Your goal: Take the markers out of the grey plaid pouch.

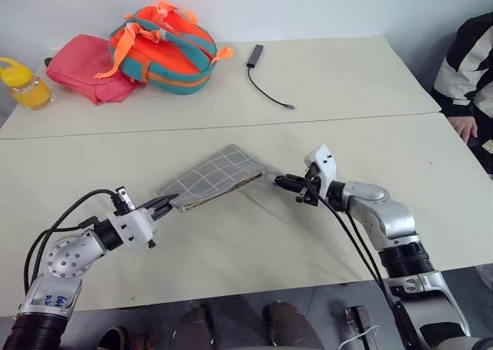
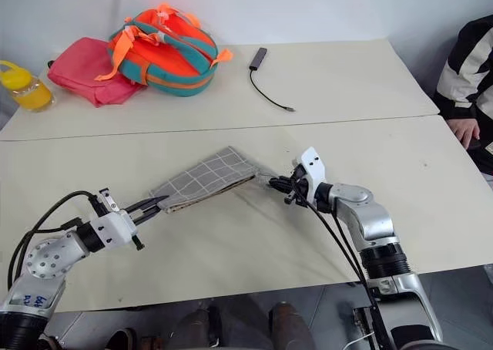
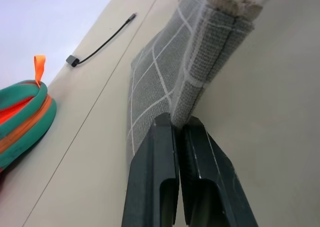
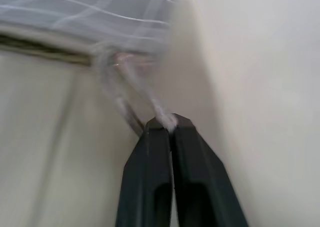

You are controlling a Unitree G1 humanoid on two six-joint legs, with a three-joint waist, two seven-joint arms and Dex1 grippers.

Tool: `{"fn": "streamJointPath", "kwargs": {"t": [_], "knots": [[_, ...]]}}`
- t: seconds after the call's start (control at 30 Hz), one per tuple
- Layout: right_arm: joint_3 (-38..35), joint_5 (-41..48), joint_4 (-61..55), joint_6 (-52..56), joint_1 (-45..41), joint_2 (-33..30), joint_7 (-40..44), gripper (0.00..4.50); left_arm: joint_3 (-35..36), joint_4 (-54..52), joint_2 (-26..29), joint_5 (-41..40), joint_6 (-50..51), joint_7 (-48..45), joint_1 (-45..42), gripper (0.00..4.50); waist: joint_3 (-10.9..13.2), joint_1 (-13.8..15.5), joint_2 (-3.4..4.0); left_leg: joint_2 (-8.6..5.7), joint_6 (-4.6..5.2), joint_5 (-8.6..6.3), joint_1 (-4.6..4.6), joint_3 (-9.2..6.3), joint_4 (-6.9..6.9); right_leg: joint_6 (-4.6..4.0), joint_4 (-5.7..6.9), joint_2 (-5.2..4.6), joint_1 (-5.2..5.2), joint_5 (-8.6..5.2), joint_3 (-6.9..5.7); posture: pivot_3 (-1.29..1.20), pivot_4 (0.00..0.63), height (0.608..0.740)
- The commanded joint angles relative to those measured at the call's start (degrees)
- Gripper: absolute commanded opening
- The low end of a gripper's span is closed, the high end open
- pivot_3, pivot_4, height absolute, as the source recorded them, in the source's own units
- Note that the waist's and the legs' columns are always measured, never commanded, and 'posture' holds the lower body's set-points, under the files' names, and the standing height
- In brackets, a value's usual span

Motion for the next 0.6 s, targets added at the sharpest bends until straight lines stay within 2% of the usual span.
{"fn": "streamJointPath", "kwargs": {"t": [0.03,0.17,0.27,0.37,0.47,0.6], "knots": [[-2.27,0.19,-3.75,-0.83,-0.91,-2.8,1.67,1.61,1.39,-1.66,-0.38,-0.87,0.13,-0.27,-0.53,0.0,0.0,0.04,0.0,0.0,0.0,0.0,0.0,0.0,0.01,0.0,0.0,0.0,0.0,0.0,0.0,0.0,0.15,0.74],[-6.35,1.71,-6.57,-0.51,-2.08,-6.44,1.99,1.61,1.49,-1.94,-0.8,-1.39,0.87,-0.55,-0.98,0.0,0.0,0.15,0.0,-0.02,0.02,-0.01,-0.01,0.04,0.05,0.01,0.0,-0.01,0.0,0.01,0.03,0.0,0.15,0.74],[-7.32,4.59,-11.1,0.88,-3.0,-5.24,1.84,1.61,1.27,-2.35,-1.46,-2.17,1.79,-1.09,-1.46,0.0,0.0,-0.03,0.0,0.0,0.03,-0.01,-0.01,0.03,0.07,0.02,0.0,0.0,0.0,0.01,0.04,0.0,0.15,0.74],[-6.21,5.97,-15.13,1.09,-3.69,-2.23,0.76,1.04,0.75,-2.47,-2.18,-2.35,2.32,-1.72,-2.14,0.0,0.0,-0.44,0.0,0.22,-0.05,-0.03,0.0,0.03,0.1,0.01,0.04,0.17,-0.03,0.01,0.15,0.0,0.15,0.74],[0.43,1.6,-19.7,-4.43,-1.62,-0.83,2.49,0.04,0.55,-2.49,-2.97,-2.18,2.96,-2.03,-3.08,0.0,0.0,-0.34,0.0,0.49,-0.22,-0.21,-0.03,0.04,0.34,0.0,0.1,0.62,-0.03,0.02,0.26,0.0,0.15,0.74],[6.65,-4.81,-20.41,-11.26,0.49,0.51,2.04,0.01,0.12,-3.4,-4.14,-1.89,3.78,-2.14,-3.76,0.0,0.0,-0.32,0.0,0.55,-0.23,-0.29,-0.03,0.03,0.38,0.0,0.12,0.68,-0.08,0.02,0.3,0.0,0.15,0.74]]}}
